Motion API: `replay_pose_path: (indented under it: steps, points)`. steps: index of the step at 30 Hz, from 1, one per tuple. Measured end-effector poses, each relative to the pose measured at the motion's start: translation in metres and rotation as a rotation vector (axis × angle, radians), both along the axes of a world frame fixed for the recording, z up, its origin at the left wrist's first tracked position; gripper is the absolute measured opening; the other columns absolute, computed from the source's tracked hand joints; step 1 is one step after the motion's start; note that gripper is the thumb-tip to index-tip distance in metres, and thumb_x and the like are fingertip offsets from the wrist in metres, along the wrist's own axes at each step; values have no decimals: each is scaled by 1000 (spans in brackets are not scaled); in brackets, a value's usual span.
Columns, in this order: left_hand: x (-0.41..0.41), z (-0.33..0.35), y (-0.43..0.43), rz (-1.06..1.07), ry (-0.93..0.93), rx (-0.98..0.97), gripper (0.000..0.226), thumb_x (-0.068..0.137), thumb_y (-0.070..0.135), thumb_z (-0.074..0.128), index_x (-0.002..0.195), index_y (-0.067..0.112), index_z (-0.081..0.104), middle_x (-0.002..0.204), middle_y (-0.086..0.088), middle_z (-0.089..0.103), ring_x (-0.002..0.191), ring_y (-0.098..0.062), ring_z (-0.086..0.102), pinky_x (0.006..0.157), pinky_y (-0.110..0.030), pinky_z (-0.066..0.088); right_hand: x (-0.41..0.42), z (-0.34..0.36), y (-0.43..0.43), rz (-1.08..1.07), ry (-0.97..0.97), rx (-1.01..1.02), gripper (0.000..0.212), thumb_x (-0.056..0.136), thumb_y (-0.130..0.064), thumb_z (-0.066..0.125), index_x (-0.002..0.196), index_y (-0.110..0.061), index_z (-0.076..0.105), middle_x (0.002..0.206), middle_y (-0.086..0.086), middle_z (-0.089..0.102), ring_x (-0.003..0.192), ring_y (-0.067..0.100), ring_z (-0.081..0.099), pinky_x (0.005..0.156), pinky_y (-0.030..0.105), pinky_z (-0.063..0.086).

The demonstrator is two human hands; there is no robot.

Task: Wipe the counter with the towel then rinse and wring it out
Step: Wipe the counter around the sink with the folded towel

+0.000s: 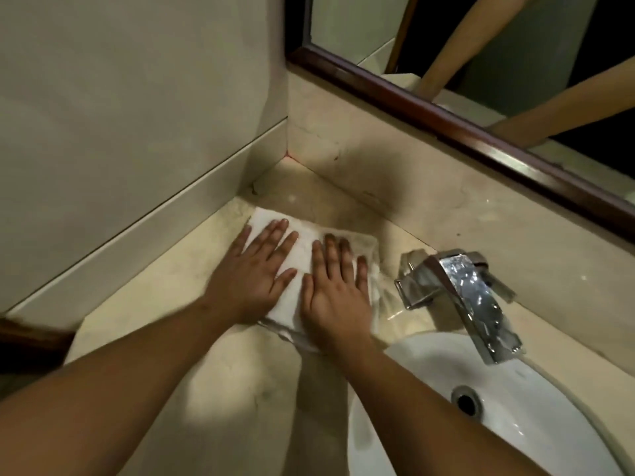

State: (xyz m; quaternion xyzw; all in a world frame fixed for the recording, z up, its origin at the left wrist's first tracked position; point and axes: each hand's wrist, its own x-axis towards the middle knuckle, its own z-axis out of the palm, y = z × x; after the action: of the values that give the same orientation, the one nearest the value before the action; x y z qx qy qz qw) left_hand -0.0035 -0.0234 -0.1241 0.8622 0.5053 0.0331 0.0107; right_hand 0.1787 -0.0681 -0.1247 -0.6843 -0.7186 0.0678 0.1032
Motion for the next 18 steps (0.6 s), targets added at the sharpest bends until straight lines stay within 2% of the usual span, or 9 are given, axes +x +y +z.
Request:
replay_pose_path:
  steps: [4,7,12,16,18]
  points:
    - [-2,3,48,-28,26,-12,73,105,57,4,166,19,14,174,-6,13,161,-19,10,130,-51,9,-4,4,37,-37,31,-51,63,109,-46,19,167,-25,6,176,-2,-6,159,14,-17,127,47,-17]
    - [-2,3,79,-47,37,-31,74,100,58,4,165,23,5,175,-4,6,161,-17,3,130,-46,-2,-10,4,59,-76,52,-45,62,109,-45,18,167,-25,6,176,0,-4,160,16,-16,127,48,-16]
    - [0,7,123,-81,12,-87,77,97,59,11,166,24,13,175,-3,8,161,-17,6,130,-46,8,-19,3,90,-145,50,-54,66,104,-43,14,167,-23,4,176,3,-9,161,20,-14,128,52,-10]
    - [0,14,151,-126,12,-140,77,96,57,14,167,26,8,176,0,1,161,-12,-1,127,-30,-11,-24,-1,106,-192,12,-37,65,110,-43,25,167,-22,1,176,5,-9,161,23,-13,129,54,-7]
    - [4,21,158,-94,-23,-221,75,95,50,17,166,28,11,176,4,2,161,-8,-1,127,-31,-13,-25,-3,110,-222,-15,-23,65,110,-44,26,167,-23,3,176,4,-6,162,23,-11,129,54,-6]
